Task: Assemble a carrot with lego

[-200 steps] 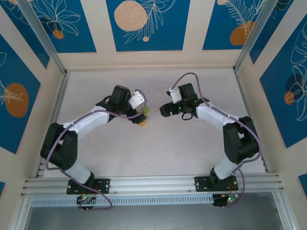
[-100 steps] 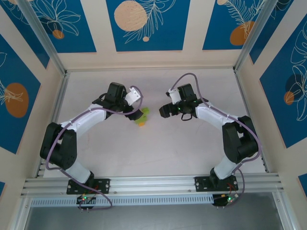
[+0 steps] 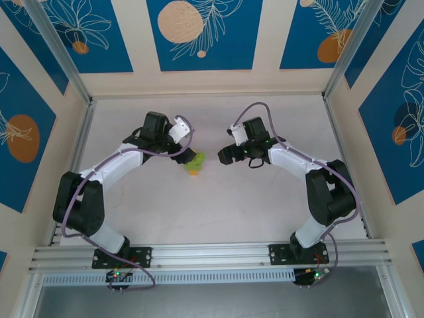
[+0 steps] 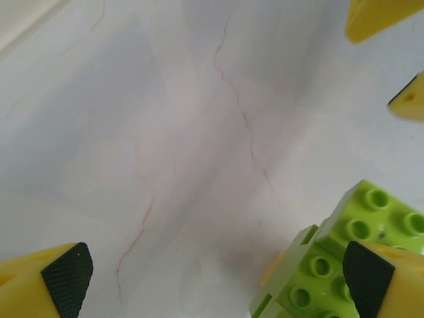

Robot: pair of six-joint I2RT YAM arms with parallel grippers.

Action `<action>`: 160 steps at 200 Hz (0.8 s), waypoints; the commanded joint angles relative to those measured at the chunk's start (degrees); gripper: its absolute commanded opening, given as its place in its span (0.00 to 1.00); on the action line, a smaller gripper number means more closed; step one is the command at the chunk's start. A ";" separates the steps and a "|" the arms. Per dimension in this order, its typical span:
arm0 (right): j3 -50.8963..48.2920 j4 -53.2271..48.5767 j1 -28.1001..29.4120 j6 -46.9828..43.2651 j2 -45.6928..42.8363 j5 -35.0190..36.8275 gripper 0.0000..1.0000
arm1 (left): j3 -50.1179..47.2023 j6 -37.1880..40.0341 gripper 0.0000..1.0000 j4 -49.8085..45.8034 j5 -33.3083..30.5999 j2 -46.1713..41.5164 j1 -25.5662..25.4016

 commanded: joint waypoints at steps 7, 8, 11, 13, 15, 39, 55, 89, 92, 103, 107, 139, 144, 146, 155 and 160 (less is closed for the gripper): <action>-0.83 0.55 1.52 1.22 -0.08 -1.73 0.85 | -0.75 -1.93 0.99 2.03 3.24 -5.40 0.62; -0.78 0.55 1.56 1.25 -0.07 -1.73 0.85 | -0.78 -1.96 0.99 2.04 3.29 -5.50 0.60; -0.78 0.55 1.72 1.24 -0.21 -1.72 0.85 | -0.93 -2.11 0.99 2.13 3.52 -5.72 0.59; -0.75 0.55 1.76 1.31 -0.27 -1.66 0.86 | -0.98 -2.20 0.99 2.21 3.70 -5.87 0.58; -0.68 0.55 1.81 1.35 -0.31 -1.64 0.85 | -0.99 -2.38 0.99 2.23 3.85 -6.00 0.58; -0.40 0.47 2.10 1.65 -0.69 -1.33 0.85 | 0.01 -3.08 0.99 1.10 7.04 -5.29 0.53; -0.39 0.40 2.04 1.62 -0.60 -1.17 0.85 | 0.92 -2.91 0.99 -0.53 9.15 -3.81 0.49; -0.79 0.38 1.70 1.71 -0.94 -0.58 0.85 | 1.12 -2.40 0.99 -1.68 10.68 -1.62 0.45; -0.83 0.33 1.66 1.72 -1.01 -0.60 0.85 | 1.12 -2.38 0.99 -1.64 10.65 -1.38 0.40; -0.92 0.38 1.49 1.80 -0.95 -0.58 0.85 | 1.37 -2.26 0.99 -1.96 10.80 -0.67 0.40; -0.92 0.44 1.42 1.80 -0.98 -0.66 0.85 | 1.59 -2.26 0.99 -2.12 10.94 -0.41 0.40; -0.52 0.64 1.24 1.89 -0.08 -1.06 0.85 | 2.68 -2.16 0.99 -3.20 12.14 1.32 0.35; -0.48 0.68 1.24 1.85 0.10 -1.09 0.85 | 2.79 -2.09 0.99 -3.32 12.13 1.42 0.40; -0.40 0.72 1.24 1.82 0.19 -1.14 0.85 | 2.83 -2.04 0.99 -3.42 12.13 1.49 0.42; -0.31 0.75 1.24 1.78 0.49 -1.16 0.85 | 2.96 -1.91 0.99 -3.49 12.05 1.68 0.38; -0.24 0.79 1.24 1.80 0.75 -1.21 0.85 | 2.96 -1.87 0.99 -3.65 12.06 1.75 0.33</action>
